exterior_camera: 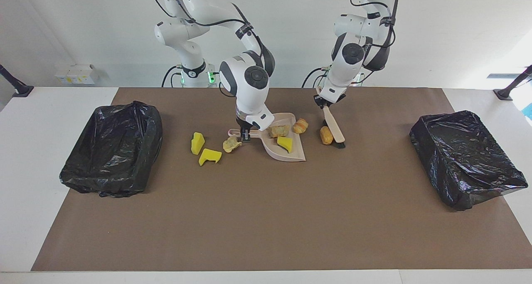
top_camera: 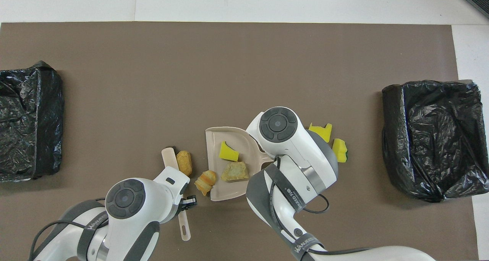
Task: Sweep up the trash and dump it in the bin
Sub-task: 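Sweep the remaining tan pieces into the dustpan with the left gripper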
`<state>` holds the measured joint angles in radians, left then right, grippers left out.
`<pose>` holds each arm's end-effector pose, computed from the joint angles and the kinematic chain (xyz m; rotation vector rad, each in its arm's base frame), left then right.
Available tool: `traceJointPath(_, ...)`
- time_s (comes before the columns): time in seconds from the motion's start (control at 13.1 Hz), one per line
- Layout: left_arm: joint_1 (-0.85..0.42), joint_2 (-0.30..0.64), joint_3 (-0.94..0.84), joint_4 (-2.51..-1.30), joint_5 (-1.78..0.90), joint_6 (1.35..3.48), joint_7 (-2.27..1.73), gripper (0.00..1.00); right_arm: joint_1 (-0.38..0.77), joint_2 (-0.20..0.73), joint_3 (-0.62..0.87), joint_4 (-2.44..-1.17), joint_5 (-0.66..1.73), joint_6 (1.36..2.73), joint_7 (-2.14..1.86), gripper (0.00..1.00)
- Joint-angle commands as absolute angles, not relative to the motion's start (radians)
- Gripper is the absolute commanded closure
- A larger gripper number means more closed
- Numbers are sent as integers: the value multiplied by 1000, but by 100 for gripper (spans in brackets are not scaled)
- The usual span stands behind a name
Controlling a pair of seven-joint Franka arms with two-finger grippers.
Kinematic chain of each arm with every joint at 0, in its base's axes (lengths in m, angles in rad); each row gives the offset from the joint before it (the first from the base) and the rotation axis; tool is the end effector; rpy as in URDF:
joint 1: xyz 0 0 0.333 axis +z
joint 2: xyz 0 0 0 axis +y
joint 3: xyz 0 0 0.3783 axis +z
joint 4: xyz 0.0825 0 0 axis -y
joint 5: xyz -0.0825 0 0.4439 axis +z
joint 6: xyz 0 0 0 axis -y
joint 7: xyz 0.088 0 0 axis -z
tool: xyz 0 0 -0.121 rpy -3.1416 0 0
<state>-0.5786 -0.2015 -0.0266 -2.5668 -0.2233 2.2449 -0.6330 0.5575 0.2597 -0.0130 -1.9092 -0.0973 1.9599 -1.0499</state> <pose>0.3640 -0.2622 0.3311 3.0541 0.2739 -0.2928 0.5609 0.3312 0.3594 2.1057 2.2587 -0.3482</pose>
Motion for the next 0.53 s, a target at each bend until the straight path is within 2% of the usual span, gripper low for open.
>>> traceJointPath(0.0,-650,-100,-17,-2475,-264,2295,-621,100,552,249,-8,-1910,-101,1934,-1032,100)
traceJointPath(0.15,-689,-65,-18,-2409,-268,2299,-515,100,552,249,-9,-1910,-101,1934,-1032,100)
traceJointPath(0.46,-735,-55,-26,-2361,-382,2252,-353,100,552,250,-8,-1910,-101,1936,-1032,100)
